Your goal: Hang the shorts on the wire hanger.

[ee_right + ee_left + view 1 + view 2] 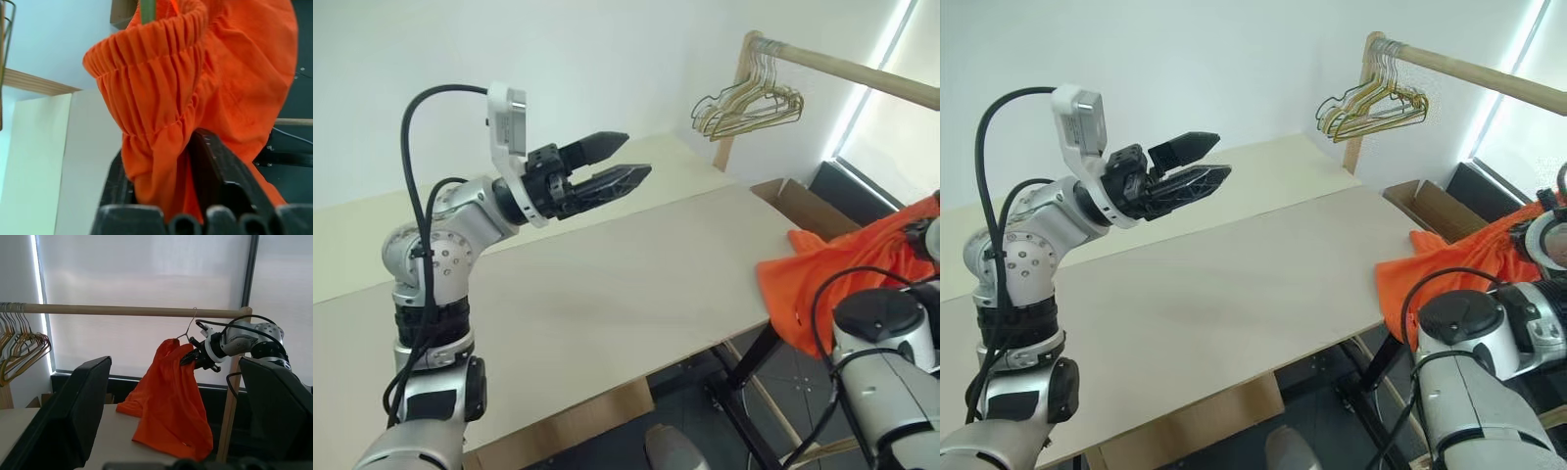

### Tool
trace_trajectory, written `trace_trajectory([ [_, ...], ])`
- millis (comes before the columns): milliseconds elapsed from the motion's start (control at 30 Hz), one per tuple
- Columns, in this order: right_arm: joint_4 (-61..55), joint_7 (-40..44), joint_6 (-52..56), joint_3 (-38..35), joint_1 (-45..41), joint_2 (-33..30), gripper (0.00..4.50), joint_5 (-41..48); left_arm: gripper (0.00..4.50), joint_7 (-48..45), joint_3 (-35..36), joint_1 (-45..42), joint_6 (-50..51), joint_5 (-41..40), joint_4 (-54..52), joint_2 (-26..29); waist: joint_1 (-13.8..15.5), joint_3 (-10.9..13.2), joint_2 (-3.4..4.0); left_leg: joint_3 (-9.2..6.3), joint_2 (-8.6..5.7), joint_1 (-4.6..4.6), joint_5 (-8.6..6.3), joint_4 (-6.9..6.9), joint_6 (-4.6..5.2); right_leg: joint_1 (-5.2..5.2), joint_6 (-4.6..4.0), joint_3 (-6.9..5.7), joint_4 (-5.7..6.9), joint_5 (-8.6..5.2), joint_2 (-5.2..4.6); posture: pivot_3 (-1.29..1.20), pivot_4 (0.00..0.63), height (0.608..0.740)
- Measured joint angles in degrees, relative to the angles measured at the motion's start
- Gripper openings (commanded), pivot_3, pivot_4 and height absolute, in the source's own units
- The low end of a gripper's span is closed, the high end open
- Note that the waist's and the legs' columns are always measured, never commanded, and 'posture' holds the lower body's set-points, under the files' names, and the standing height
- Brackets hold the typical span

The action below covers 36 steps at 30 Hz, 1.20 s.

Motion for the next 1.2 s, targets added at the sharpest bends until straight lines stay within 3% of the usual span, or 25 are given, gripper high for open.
trace_trajectory([
  [133,-4.41,0.98,0.0,4.5,1.56,0.76,3.77,-3.1,4.5,-0.16,-0.03,0.01,0.0,0.02,0.0,0.54,0.2,0.01,0.01,-0.01,-0.01,-0.02,0.0,-0.01,0.0,0.0,0.0,-0.01,-0.03,0.0,0.0,-0.42,0.0,0.74],
  [200,-7.89,2.44,-0.03,10.09,3.81,0.51,4.43,-5.44,4.5,-0.23,-0.03,0.02,-0.02,0.01,0.0,0.7,0.32,0.01,0.01,-0.01,-0.02,-0.01,0.0,-0.01,0.0,0.0,0.01,-0.01,-0.06,0.0,-0.01,-0.42,0.0,0.74],
  [400,-15.47,6.03,-8.93,30.84,13.6,-2.79,4.43,-14.71,4.5,-0.33,-0.19,0.04,-0.06,0.05,0.0,1.04,0.53,0.01,0.01,-0.01,-0.02,0.01,0.0,-0.02,0.0,-0.01,0.03,0.0,-0.06,-0.02,0.0,-0.41,0.0,0.74],
  [567,-20.82,5.8,-26.07,53.97,24.88,-8.38,4.43,-29.43,4.5,-0.31,-0.13,0.11,-0.07,0.02,-0.06,1.67,0.45,0.01,0.0,0.0,-0.01,0.13,0.0,-0.07,-0.01,0.0,0.1,0.08,-0.06,-0.06,0.03,-0.39,0.0,0.74],
  [767,-22.63,11.76,-42.36,68.73,27.98,-7.49,4.43,-36.78,4.5,0.1,-0.14,1.01,-0.07,0.05,-0.93,2.53,0.6,0.05,-0.06,-0.03,0.02,0.16,0.0,-0.1,-0.01,0.02,0.11,0.07,-0.08,-0.06,0.11,-0.34,0.0,0.74],
  [833,-22.86,21.48,-47.68,70.33,28.2,-5.99,4.43,-32.89,4.5,0.4,-0.12,2.67,-0.37,0.55,-1.83,3.73,0.86,0.08,-0.12,-0.02,0.01,0.17,0.0,-0.1,-0.01,0.02,0.12,0.09,-0.08,-0.05,0.11,-0.3,0.0,0.74],
  [1000,-26.09,55.83,-53.0,71.16,35.91,-6.78,4.43,-11.18,4.5,-0.92,-1.26,13.81,-5.55,7.91,-6.15,11.12,3.51,0.26,-0.31,-0.1,0.14,0.16,-0.02,-0.12,-0.02,0.05,0.12,0.0,-0.15,-0.02,0.23,-0.2,0.0,0.74],
  [1200,-22.68,79.34,-54.6,70.46,38.0,-13.75,4.43,-1.25,4.5,-5.03,-1.76,24.83,-11.51,15.76,-9.33,19.71,10.24,0.42,-0.45,-0.09,0.14,0.11,-0.04,-0.12,-0.04,-0.06,0.0,0.01,-0.27,0.04,0.18,-0.1,0.0,0.74],
])
